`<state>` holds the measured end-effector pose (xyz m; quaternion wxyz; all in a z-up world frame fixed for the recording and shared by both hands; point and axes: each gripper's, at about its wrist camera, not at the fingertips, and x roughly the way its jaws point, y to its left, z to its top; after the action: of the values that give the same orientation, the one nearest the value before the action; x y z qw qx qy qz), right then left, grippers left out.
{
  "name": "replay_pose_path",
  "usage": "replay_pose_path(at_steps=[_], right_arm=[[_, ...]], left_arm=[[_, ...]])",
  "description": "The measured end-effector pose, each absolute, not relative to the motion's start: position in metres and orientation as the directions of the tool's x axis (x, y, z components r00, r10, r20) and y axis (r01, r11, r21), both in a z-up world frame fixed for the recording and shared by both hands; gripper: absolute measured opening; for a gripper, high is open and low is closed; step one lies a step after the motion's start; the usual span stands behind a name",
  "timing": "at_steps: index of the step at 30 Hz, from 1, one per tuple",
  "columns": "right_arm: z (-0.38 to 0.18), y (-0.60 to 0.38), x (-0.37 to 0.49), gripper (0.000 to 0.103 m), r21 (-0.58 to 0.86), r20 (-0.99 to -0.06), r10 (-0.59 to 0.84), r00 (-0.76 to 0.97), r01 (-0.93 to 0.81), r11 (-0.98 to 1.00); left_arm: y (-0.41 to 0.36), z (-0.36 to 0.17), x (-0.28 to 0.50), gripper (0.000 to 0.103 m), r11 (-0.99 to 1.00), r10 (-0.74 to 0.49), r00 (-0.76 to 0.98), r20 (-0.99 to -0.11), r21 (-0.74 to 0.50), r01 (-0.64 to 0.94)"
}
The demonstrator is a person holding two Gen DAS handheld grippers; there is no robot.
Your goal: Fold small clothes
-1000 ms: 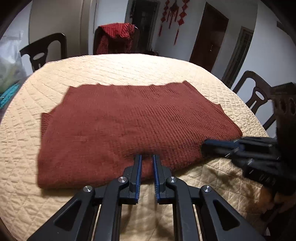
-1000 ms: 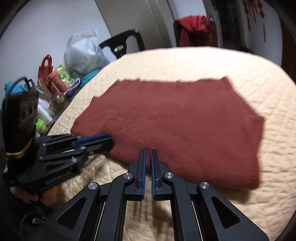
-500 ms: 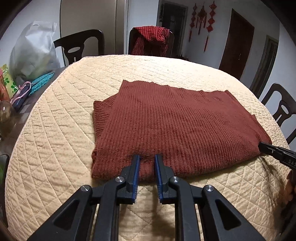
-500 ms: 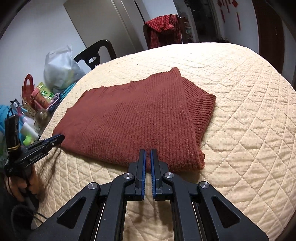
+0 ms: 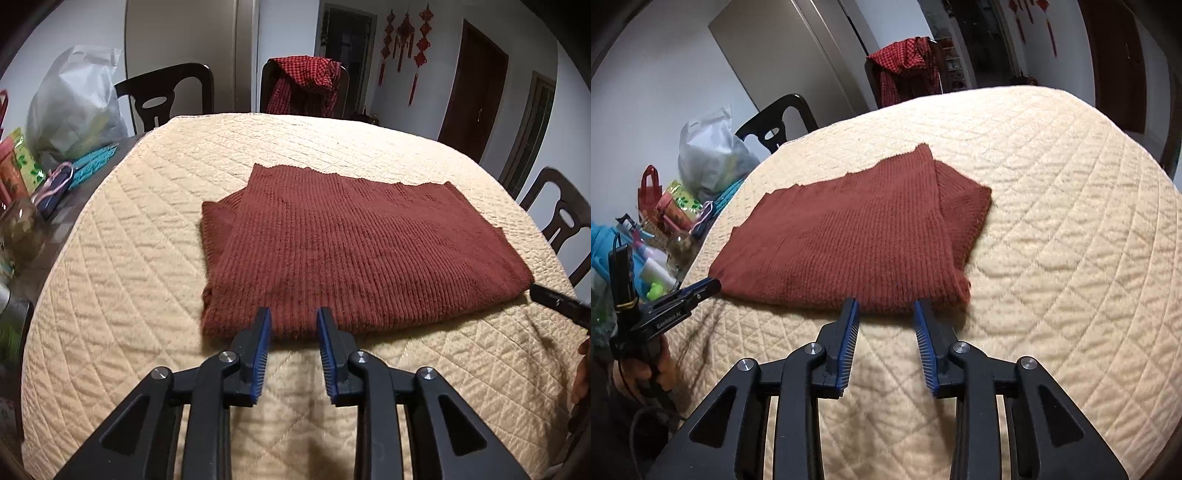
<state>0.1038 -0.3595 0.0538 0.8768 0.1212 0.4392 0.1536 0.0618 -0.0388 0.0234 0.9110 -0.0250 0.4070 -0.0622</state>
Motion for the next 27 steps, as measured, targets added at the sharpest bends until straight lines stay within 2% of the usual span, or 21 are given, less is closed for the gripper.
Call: replay_pose_path(at_steps=[2, 6, 11, 17, 24, 27], right_arm=[[0.048, -0.362, 0.100, 0.032, 0.376, -0.736, 0.393, 0.550, -0.150, 0.914], [0.035, -0.372, 0.094, 0.037, 0.463, -0.719, 0.446, 0.533, -0.111, 0.879], [0.033, -0.378, 0.107, 0.039, 0.535, -0.689, 0.481, 0.542, -0.067, 0.842], [0.029, -0.387, 0.119, 0.041, 0.639, -0.630, 0.529, 0.568, -0.008, 0.769], [0.025, -0.399, 0.126, 0.041, 0.712, -0.587, 0.546, 0.597, 0.060, 0.700], [0.024, -0.402, 0.128, 0.041, 0.722, -0.582, 0.537, 0.610, 0.084, 0.687]], left_arm=[[-0.030, 0.020, 0.054, 0.036, 0.987, -0.157, 0.654, -0.740, -0.141, 0.077], [-0.015, 0.006, 0.050, 0.036, 0.970, -0.216, 0.621, -0.753, -0.241, 0.045], [0.003, 0.003, 0.062, 0.043, 0.915, -0.306, 0.629, -0.714, -0.404, -0.013], [0.014, -0.002, 0.075, 0.044, 0.857, -0.348, 0.646, -0.679, -0.510, -0.074], [0.016, -0.004, 0.088, 0.044, 0.839, -0.341, 0.666, -0.663, -0.534, -0.102], [0.015, -0.005, 0.092, 0.040, 0.850, -0.322, 0.675, -0.664, -0.516, -0.102]])
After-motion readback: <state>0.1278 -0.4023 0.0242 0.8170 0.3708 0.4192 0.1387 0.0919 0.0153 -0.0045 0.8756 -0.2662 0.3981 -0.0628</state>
